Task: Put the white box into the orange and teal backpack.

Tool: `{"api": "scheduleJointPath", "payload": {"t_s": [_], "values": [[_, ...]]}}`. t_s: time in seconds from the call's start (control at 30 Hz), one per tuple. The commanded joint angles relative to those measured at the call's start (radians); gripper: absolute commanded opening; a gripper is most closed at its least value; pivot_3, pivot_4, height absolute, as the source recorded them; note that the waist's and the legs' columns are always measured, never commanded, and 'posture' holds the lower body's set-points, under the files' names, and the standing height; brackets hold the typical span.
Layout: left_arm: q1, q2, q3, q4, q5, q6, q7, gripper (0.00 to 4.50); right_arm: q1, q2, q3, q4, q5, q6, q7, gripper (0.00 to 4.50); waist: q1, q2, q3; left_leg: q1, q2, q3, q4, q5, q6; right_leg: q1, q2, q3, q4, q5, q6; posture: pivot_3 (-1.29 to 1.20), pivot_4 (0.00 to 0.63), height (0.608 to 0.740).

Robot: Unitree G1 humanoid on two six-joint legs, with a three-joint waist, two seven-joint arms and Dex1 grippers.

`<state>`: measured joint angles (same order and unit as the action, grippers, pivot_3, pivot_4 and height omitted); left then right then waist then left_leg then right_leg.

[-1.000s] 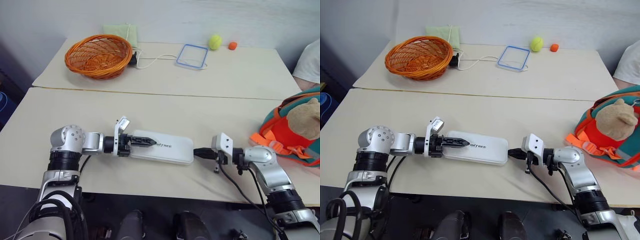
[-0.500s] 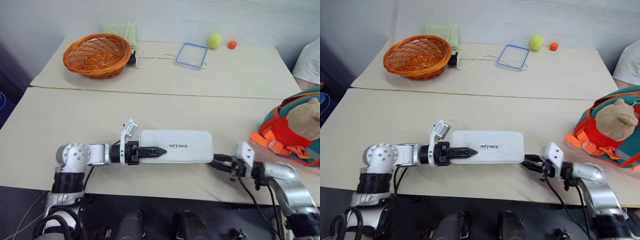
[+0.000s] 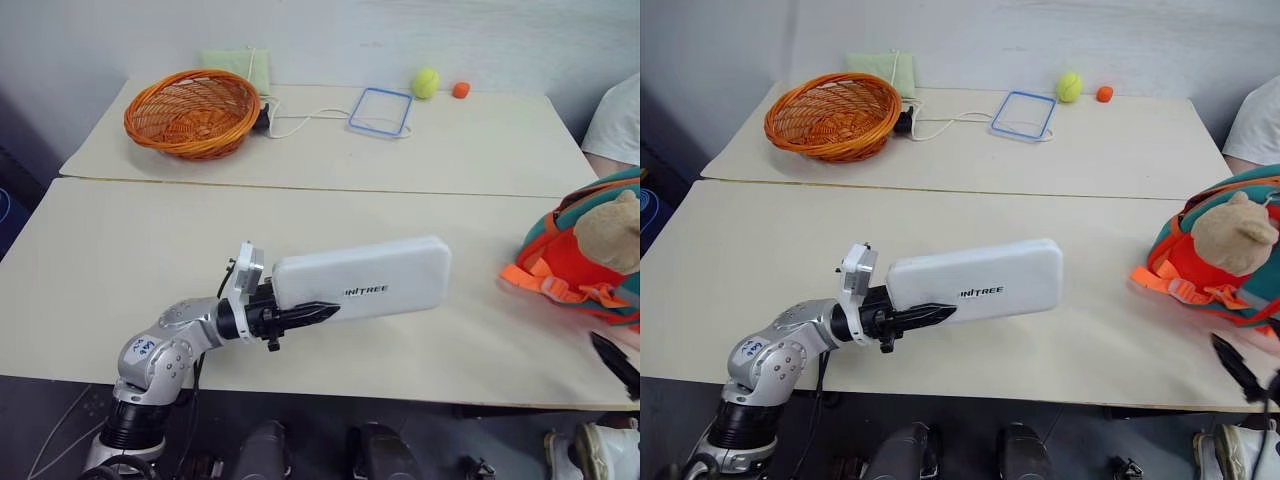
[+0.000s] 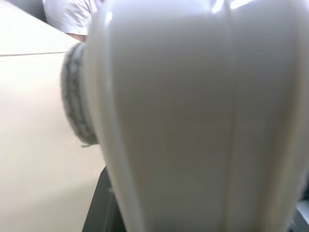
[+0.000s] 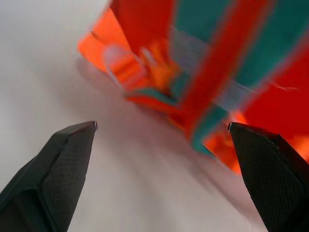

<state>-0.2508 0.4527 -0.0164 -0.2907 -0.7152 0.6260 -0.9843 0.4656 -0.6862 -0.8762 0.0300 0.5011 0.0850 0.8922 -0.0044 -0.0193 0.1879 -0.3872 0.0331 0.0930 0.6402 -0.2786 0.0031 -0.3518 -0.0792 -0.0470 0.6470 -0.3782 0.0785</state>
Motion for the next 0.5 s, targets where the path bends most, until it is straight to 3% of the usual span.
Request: {"api": "scheduleJointPath", "payload": {"t_s": [0.03,0.13,0.37,0.5], "values": [[-0.009,0.012,0.005,0.019,0.021,-0.067,-0.043,1.43,0.035,-0.003,-0.027,0.032,0.044,-0.004,0.064,4.47,0.0,0.001,0.0,0.001,0.0,0.0,-0.001,0.0,0.0,0.0,0.0,0.0,0.0,0.0,0.0,0.0,0.15,0.74],[-0.012,0.013,0.01,0.038,0.032,-0.094,-0.049,1.43,0.01,-0.01,-0.019,0.07,0.044,-0.02,0.069,4.47,0.0,0.001,-0.001,0.001,0.0,0.0,-0.002,0.001,0.001,0.0,0.0,0.0,0.0,0.0,0.0,0.0,0.15,0.74],[-0.009,0.024,0.02,0.071,0.037,-0.118,-0.067,1.43,-0.218,-0.096,0.05,0.131,0.079,0.006,0.102,4.47,-0.009,0.003,-0.001,0.001,0.0,0.0,-0.003,0.001,0.0,0.0,-0.001,0.0,0.0,0.0,0.001,0.0,0.15,0.74],[0.004,0.026,0.031,0.079,0.037,-0.133,-0.066,1.43,-0.339,-0.12,0.157,0.152,0.084,0.026,0.163,3.57,-0.003,0.003,-0.001,0.001,0.0,-0.001,-0.004,0.002,-0.001,0.0,0.0,-0.001,0.0,0.0,0.001,0.0,0.15,0.74]]}}
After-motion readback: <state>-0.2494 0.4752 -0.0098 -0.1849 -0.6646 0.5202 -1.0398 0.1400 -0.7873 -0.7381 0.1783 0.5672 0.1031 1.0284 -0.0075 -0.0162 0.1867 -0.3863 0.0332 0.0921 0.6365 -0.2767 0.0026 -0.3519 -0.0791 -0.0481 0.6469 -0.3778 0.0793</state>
